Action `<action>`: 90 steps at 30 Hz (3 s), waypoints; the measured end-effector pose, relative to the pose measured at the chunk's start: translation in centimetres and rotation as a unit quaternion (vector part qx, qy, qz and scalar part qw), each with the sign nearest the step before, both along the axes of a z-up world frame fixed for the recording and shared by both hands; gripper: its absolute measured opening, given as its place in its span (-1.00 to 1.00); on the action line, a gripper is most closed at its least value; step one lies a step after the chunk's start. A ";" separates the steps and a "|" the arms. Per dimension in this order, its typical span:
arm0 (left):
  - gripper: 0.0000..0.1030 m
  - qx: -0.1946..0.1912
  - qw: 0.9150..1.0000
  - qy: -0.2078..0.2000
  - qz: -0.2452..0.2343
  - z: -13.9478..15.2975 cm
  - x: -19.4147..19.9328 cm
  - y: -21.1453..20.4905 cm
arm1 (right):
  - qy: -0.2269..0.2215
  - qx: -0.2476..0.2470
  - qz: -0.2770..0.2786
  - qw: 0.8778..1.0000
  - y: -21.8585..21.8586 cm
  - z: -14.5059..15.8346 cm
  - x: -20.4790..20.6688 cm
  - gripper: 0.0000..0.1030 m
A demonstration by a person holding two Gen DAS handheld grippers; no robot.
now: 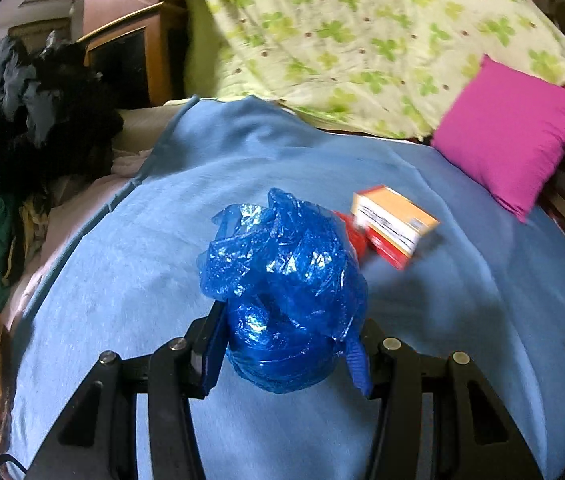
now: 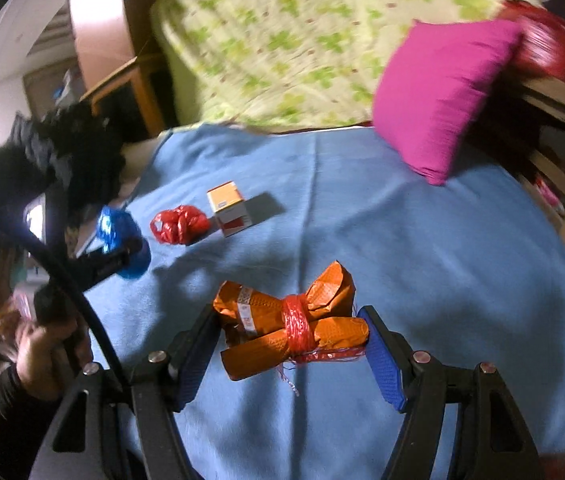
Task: Collect trash
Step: 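Carry the blue bag and orange package toward the red basket with both tools, then lower the orange package into the basket and open the right tool, then lower the blue plastic bag into the basket and open the left tool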
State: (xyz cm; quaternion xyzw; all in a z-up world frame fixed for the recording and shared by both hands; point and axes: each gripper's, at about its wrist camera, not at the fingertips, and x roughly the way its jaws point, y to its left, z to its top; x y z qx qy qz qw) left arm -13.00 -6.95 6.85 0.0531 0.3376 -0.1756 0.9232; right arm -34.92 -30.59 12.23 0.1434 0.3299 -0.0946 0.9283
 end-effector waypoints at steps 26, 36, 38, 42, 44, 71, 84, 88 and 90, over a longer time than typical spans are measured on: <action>0.03 0.011 0.986 -0.045 -0.161 6.7 -16.3 -6.7 | -0.071 0.030 -0.195 0.978 -5.2 2.0 -23.1 0.41; 0.03 0.000 0.970 -0.039 -0.238 7.1 -21.8 -11.9 | -0.049 0.041 -0.287 0.956 -8.4 -0.2 -31.0 0.41; 0.03 0.000 0.966 -0.040 -0.256 7.3 -23.0 -12.8 | -0.038 0.040 -0.301 0.952 -8.9 -0.8 -32.3 0.41; 0.03 -0.001 0.958 -0.039 -0.284 7.4 -25.1 -14.2 | -0.017 0.047 -0.324 0.945 -9.7 -2.3 -34.6 0.41; 0.03 0.001 0.954 -0.040 -0.298 7.3 -26.1 -14.8 | -0.006 0.054 -0.334 0.941 -10.0 -3.2 -35.5 0.41; 0.03 0.005 0.914 -0.029 -0.405 6.8 -32.9 -19.8 | 0.057 0.127 -0.372 0.918 -11.2 -10.4 -38.6 0.49; 0.03 -0.004 0.883 -0.001 -0.470 6.9 -36.3 -22.3 | 0.015 0.096 -0.414 0.905 -11.1 -7.8 -40.9 0.51; 0.04 0.000 0.863 0.015 -0.504 6.4 -38.2 -23.5 | 0.003 0.083 -0.428 0.900 -10.9 -7.0 -41.9 0.51; 0.04 0.006 0.853 0.025 -0.522 6.0 -39.2 -24.2 | -0.003 0.083 -0.434 0.897 -10.9 -6.8 -42.4 0.51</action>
